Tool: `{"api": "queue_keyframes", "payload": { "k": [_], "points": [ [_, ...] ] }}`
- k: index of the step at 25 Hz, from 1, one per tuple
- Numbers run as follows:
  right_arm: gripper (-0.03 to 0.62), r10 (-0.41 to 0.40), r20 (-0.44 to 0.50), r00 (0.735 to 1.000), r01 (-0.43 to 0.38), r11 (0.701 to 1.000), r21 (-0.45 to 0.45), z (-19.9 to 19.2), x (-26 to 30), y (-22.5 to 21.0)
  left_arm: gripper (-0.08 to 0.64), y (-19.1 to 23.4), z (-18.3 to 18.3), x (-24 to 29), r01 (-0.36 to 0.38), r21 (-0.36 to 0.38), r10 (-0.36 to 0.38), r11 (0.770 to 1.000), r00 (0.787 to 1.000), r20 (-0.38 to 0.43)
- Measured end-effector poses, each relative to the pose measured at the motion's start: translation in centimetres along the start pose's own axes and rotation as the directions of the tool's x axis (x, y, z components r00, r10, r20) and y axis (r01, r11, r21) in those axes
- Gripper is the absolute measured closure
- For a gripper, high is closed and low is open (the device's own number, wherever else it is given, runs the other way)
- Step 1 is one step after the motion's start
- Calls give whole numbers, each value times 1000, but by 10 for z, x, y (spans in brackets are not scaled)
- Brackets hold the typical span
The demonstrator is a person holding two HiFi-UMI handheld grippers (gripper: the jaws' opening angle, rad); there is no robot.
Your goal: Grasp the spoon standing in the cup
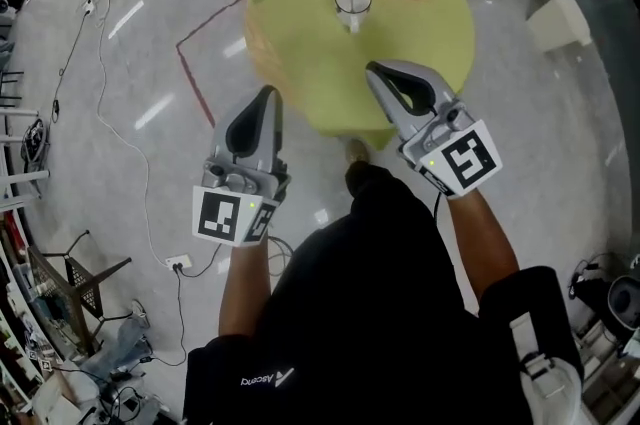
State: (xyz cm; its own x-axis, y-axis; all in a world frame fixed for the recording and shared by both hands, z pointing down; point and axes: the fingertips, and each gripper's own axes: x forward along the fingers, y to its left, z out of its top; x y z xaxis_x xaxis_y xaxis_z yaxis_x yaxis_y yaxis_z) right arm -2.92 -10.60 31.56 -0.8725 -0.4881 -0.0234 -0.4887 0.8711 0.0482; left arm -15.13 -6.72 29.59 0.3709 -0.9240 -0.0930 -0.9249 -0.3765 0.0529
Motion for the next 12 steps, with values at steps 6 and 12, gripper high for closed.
{"api": "queue_keyframes", "payload": {
  "k": [6, 12],
  "points": [
    [589, 32, -36, 999, -32, 999, 10, -17, 50, -81, 549, 36, -7, 79, -37, 18, 37, 999, 999, -8],
    [589, 37, -101, 994, -37, 999, 7, -51, 89, -142, 549, 61, -19, 135, -40, 16, 40, 999, 999, -3]
  ]
}}
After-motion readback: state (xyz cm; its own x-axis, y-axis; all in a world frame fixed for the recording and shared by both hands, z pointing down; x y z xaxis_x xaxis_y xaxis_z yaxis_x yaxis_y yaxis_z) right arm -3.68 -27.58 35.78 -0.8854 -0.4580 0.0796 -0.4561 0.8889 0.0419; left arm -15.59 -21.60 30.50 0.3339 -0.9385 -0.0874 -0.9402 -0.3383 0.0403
